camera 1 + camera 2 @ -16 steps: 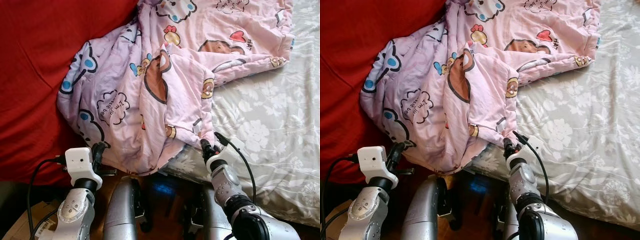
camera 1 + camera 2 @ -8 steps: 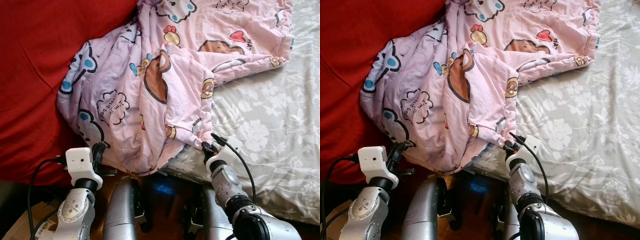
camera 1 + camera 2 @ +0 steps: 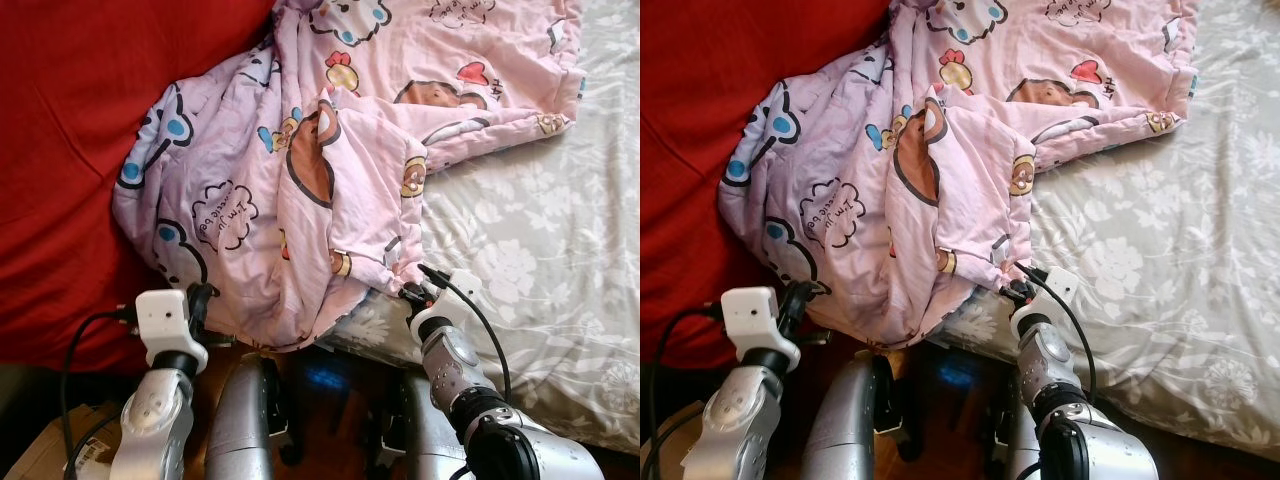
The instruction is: Clean up the room
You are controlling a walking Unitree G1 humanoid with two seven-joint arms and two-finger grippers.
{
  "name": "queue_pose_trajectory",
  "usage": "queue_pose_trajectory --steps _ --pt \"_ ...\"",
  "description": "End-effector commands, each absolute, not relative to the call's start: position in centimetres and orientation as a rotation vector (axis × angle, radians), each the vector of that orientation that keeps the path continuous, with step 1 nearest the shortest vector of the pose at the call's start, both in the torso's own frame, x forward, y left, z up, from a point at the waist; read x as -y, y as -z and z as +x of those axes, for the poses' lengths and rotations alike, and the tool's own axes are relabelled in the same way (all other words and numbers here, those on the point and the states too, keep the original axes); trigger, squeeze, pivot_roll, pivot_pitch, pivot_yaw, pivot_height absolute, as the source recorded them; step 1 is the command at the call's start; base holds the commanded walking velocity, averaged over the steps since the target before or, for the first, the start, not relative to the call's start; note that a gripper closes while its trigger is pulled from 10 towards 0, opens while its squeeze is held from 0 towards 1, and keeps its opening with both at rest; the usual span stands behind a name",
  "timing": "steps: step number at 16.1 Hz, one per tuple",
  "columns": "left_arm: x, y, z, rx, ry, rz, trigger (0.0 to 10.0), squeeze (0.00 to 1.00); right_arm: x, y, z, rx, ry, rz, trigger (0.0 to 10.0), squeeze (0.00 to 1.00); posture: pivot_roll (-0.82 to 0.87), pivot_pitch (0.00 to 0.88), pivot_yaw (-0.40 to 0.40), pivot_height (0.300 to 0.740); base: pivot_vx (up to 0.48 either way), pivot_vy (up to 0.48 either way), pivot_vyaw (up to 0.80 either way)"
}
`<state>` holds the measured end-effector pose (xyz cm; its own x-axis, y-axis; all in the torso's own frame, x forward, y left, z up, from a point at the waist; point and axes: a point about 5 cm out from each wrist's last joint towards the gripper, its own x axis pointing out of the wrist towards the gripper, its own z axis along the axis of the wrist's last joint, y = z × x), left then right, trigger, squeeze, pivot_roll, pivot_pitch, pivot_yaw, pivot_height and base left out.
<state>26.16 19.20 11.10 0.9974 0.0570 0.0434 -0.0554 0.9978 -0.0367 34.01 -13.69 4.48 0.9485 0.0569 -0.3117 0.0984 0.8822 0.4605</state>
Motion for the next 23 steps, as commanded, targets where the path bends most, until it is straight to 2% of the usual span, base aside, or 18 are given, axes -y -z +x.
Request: queue_pose_trajectory --steps 1,3,4,5,7,9,14,23 --pt "-19.4 -10.0 25.7 0.008 -0.074 -0.034 10.0 0.0 13.5 -3.4 33.2 -0.366 0.022 0.473 0.0 0.0 0.06 0.351 -0.031 0.632 0.0 0.0 0.0" --pt "-19.3 -9.5 26.4 0.001 -0.076 -0.039 10.0 0.0 13.3 -3.4 33.1 -0.357 -0.013 0.426 0.0 0.0 0.05 0.312 -0.04 0.632 0.0 0.0 0.0" --pt "-19.1 -9.2 27.0 -0.002 -0.074 -0.042 10.0 0.0 13.1 -3.5 33.0 -0.338 -0.059 0.359 3.1 0.0 0.03 0.285 -0.048 0.632 0.0 0.0 0.0" --pt "-19.1 -9.0 27.2 -0.005 -0.075 -0.043 10.0 0.0 13.2 -3.4 32.9 -0.333 -0.06 0.347 10.0 0.0 0.03 0.271 -0.051 0.632 0.0 0.0 0.0" --pt "-19.3 -8.6 27.6 -0.01 -0.089 -0.041 10.0 0.0 13.7 -3.3 32.7 -0.314 -0.046 0.331 10.0 0.0 0.02 0.233 -0.059 0.632 0.0 0.0 0.0" --pt "-20.0 -8.1 27.6 -0.01 -0.113 -0.039 10.0 0.0 14.5 -3.5 32.5 -0.264 -0.075 0.243 10.0 0.0 0.01 0.193 -0.067 0.632 0.0 0.0 0.0" --pt "-19.1 -7.2 28.6 -0.017 -0.112 -0.051 10.0 0.0 15.9 -4.9 32.8 -0.147 -0.077 0.159 10.0 0.0 -0.03 0.113 -0.086 0.637 0.0 0.0 0.0" --pt "-17.9 -6.7 30.2 -0.012 -0.071 -0.057 10.0 0.0 15.8 -5.4 33.0 -0.107 -0.048 0.141 10.0 0.0 -0.06 0.058 -0.05 0.74 0.0 0.0 0.0"
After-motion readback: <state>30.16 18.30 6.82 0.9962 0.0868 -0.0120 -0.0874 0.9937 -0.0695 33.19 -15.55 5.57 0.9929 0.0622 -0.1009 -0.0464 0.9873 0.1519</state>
